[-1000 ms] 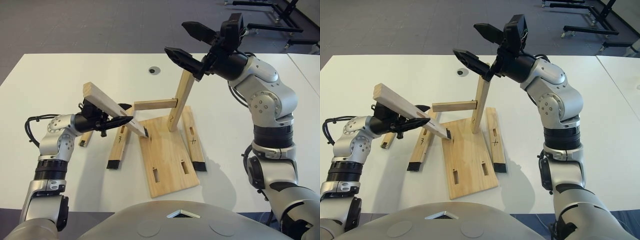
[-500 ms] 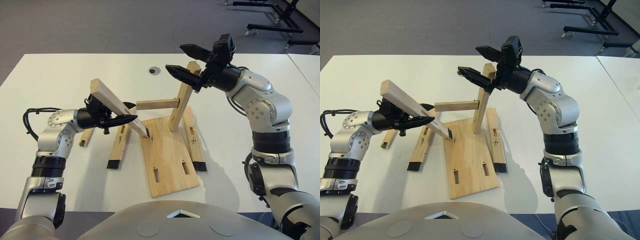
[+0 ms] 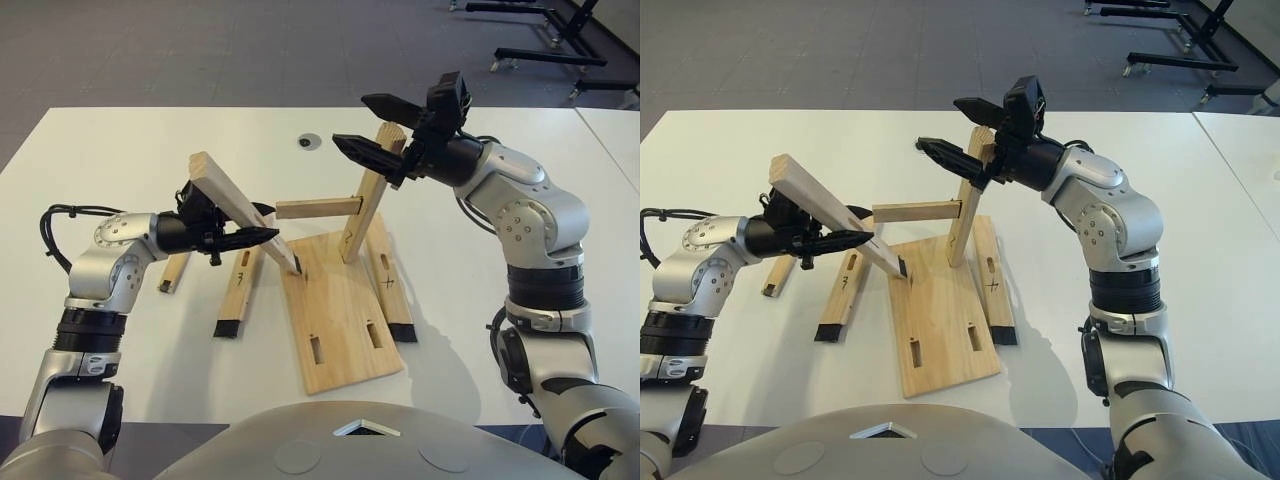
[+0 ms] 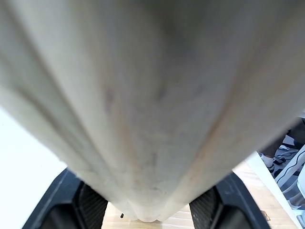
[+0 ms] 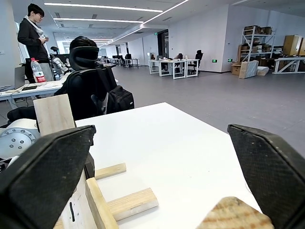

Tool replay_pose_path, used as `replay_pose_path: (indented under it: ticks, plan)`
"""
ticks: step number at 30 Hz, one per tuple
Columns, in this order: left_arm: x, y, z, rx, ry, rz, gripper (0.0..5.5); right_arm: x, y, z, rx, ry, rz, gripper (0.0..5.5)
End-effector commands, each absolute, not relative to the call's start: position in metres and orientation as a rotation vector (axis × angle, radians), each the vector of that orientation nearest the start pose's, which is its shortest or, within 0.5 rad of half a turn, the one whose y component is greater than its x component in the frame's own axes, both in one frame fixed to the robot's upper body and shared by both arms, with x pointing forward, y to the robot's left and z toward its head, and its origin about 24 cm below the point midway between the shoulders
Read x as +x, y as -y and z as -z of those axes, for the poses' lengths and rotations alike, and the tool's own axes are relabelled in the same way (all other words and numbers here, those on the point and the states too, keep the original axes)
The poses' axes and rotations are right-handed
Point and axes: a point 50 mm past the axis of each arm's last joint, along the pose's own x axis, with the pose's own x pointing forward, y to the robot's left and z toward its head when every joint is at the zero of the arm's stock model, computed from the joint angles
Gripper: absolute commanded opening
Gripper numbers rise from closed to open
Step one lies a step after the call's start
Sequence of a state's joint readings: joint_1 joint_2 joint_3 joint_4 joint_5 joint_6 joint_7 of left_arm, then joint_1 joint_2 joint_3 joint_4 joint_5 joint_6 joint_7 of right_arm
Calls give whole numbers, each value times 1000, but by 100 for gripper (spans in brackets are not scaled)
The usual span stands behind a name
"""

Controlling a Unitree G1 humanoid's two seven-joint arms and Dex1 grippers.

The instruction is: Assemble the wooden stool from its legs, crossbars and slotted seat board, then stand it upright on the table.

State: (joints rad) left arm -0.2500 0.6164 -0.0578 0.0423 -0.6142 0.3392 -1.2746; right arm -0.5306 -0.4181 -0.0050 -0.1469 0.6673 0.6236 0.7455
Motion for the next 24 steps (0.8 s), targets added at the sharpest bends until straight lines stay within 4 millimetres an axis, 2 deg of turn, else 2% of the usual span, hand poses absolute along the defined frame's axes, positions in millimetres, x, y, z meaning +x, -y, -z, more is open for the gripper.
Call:
replay_pose_path:
  ticks: [1,5,12,19,24]
  plan:
    - [253,-189,-94,-96,-221,1364,203,293,123,-183,136,43,-1113,509]
    - [250,-194,-91,-136,-186,1352,203,292,123,-182,135,40,-1107,509]
    - [245,-192,-96,-205,-2,1363,203,291,124,-180,130,44,-1107,509]
    - [245,-194,-88,-169,-97,1369,203,291,124,-180,130,51,-1110,509]
    - [248,-196,-88,-42,-219,1370,203,290,123,-181,133,58,-1106,509]
